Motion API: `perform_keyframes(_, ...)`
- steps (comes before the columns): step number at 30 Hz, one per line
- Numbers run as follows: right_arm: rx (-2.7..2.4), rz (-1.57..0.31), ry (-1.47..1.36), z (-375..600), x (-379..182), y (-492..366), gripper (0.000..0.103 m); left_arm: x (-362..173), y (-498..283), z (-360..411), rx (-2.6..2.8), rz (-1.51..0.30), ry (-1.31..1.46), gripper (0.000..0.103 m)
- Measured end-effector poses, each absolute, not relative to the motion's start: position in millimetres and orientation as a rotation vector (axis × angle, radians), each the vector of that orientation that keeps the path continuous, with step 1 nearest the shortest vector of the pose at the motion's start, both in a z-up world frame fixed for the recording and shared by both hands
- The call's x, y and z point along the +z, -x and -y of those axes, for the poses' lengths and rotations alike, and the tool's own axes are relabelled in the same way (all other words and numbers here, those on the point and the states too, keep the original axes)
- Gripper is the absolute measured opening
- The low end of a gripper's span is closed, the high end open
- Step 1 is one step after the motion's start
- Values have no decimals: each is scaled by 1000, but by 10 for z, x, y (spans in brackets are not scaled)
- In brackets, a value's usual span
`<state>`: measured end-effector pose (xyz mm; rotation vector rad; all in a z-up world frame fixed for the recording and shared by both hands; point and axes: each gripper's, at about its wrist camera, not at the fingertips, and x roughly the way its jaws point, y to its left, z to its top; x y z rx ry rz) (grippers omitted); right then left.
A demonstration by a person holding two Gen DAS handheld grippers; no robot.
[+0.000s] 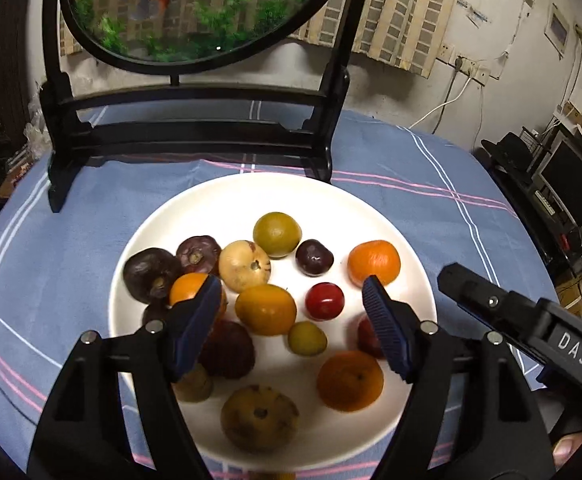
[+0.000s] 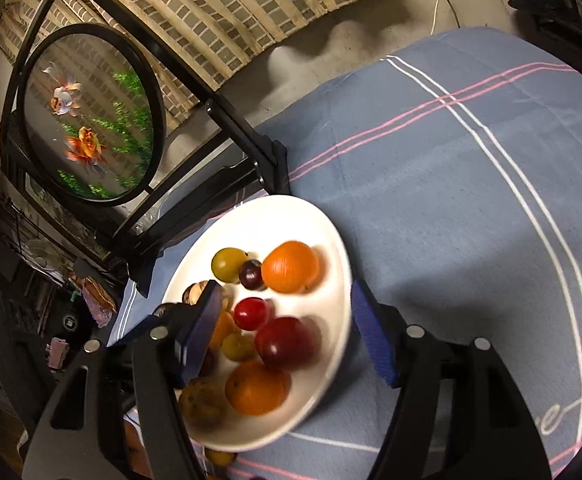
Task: Organize fruits
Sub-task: 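Move both open tools back over the remaining fruits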
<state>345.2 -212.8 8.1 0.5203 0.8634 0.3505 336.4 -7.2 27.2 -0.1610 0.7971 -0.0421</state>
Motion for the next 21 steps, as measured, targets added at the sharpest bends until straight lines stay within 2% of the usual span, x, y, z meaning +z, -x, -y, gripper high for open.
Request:
perform_keyframes(11,288,-846,-276,2196,267,-2772,68,413,-2777,32,-34,-791,128,79)
perform_keyframes(16,294,-839,-89,2051,207,-2311,68,277,-2386,-22,10,-790,68,83)
perform_keyframes(21,332,-837,-72,1947,105,-2004,68,75,-2061,-133,21,-825,85,83)
